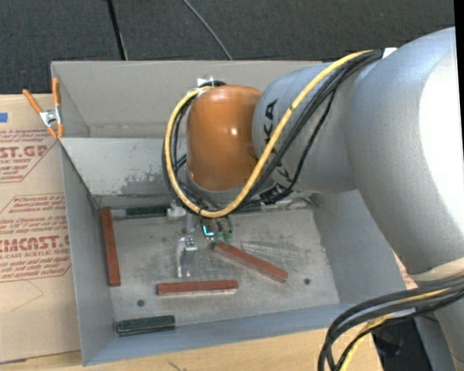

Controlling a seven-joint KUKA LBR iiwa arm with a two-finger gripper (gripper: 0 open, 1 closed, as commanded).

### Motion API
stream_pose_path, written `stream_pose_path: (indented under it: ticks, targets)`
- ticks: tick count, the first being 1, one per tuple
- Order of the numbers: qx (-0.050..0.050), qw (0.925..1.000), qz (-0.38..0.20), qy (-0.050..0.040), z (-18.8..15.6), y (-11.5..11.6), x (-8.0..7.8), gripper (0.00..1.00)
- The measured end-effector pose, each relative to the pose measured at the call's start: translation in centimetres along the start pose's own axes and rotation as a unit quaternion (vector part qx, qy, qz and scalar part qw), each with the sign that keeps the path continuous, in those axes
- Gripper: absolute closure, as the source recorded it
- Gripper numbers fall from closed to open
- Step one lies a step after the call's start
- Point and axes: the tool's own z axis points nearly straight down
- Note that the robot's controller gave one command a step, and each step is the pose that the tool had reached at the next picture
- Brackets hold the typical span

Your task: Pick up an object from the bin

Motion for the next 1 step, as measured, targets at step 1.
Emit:
stream_pose_path:
  ticks: [1]
  targets:
    - [-0.001, 1.0000, 0.001, -0.0037, -0.47, -0.05, -0.21, 0.00]
